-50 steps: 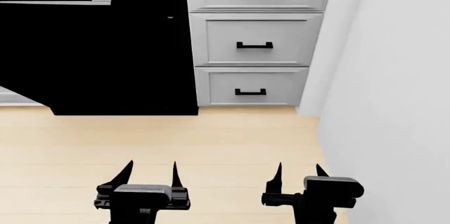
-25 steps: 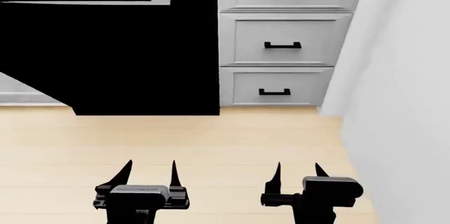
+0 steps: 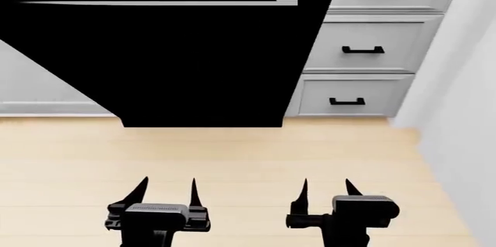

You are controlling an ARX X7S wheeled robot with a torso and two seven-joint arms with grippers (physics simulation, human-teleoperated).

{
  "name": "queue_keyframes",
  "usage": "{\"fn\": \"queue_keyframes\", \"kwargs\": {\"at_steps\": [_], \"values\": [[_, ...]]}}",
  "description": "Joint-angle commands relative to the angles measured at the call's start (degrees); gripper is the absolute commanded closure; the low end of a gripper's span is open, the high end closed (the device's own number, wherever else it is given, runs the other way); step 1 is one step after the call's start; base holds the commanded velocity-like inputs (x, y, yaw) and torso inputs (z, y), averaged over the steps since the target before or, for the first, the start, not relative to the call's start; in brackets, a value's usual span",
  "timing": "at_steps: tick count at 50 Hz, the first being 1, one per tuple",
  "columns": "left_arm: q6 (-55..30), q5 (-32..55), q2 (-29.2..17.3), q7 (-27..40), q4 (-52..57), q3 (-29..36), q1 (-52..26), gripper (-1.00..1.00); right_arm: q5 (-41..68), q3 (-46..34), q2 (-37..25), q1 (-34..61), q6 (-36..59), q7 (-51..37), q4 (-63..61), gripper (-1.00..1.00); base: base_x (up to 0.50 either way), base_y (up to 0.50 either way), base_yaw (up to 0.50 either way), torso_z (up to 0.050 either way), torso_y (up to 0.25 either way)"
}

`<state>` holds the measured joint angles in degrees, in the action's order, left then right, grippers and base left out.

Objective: Close the dishwasher door

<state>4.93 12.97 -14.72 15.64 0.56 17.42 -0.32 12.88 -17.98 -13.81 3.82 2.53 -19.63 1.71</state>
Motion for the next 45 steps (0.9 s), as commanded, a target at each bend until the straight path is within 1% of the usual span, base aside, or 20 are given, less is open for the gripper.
{"fn": "queue_keyframes", "kwargs": {"at_steps": [1,22,36,45], "values": [[-0.6,0.0,-0.2,0.1,-0.1,0.5,-0.2,-1.00,0.1,-0.5,-0.3,0.0,-0.3,0.1,0.0,-1.00,0.00,0.50,0.00,0.000,0.000],[-0.4,0.0,-0.5,0.9,0.0,0.8,-0.2,-1.00,1.0,-0.4,-0.4,0.0,-0.9,-0.2,0.1,-1.00,0.00,0.50,0.00,0.000,0.000],[-0.4,0.1,-0.6,1.3,-0.1,1.0,-0.3,-1.00,1.6,-1.0,-1.1,-1.0,-2.5,0.8,-0.9,-1.00,0.00,0.00,0.00,0.000,0.000],[-0.2,0.4,-0.7,1.1,-0.5,1.3,-0.6,-1.00,1.6,-1.7,-1.5,-1.1,-3.8,1.8,-1.0,-1.00,0.48,0.00,0.00,0.000,0.000]]}}
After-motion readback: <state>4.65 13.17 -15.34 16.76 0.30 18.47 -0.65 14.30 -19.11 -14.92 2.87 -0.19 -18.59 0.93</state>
